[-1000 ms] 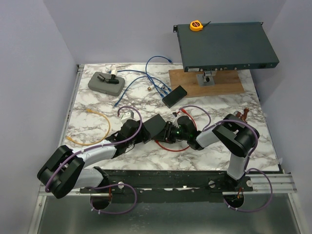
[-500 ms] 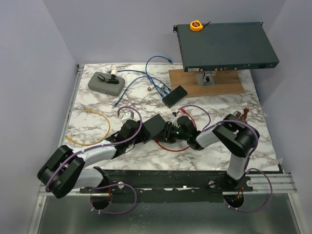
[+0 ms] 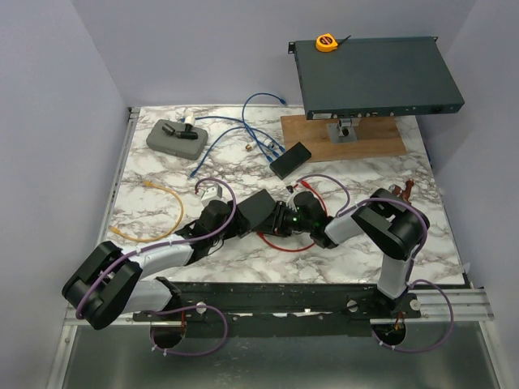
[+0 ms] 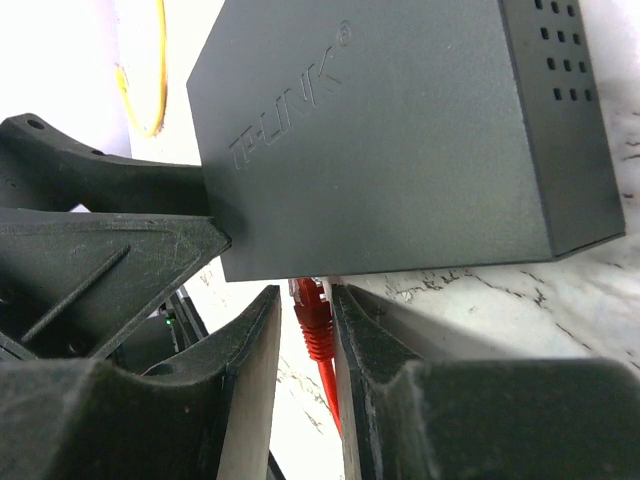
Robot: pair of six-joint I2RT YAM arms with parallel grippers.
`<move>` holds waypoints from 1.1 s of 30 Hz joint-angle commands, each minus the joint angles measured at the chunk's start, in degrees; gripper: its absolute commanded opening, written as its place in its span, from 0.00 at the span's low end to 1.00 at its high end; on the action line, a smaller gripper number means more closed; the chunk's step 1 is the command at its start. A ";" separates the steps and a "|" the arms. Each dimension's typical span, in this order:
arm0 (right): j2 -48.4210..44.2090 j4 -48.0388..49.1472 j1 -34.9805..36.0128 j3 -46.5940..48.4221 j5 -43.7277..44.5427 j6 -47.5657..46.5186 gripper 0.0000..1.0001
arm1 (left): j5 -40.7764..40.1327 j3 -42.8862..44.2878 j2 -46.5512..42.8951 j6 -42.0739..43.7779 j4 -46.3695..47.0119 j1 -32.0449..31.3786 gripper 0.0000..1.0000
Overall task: Pull the plug from the switch port
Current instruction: Pull the connector from the switch port.
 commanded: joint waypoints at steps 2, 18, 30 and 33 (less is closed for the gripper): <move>3.36 -4.31 -0.40 0.35 1.60 0.13 0.30 | 2.60 -1.77 0.72 -0.25 1.35 -0.04 0.61; 4.28 -3.43 -0.58 0.21 -0.09 -1.14 0.14 | 3.72 -4.20 1.45 -1.03 4.75 -0.83 0.58; 2.04 -5.33 -0.52 -0.93 -0.48 -6.47 0.01 | 1.17 -6.22 -6.69 -2.07 2.77 -1.01 0.58; 1.09 -6.21 -0.57 -1.10 -0.25 -7.42 0.01 | -0.97 -6.85 -11.64 -2.26 -0.58 -1.49 0.59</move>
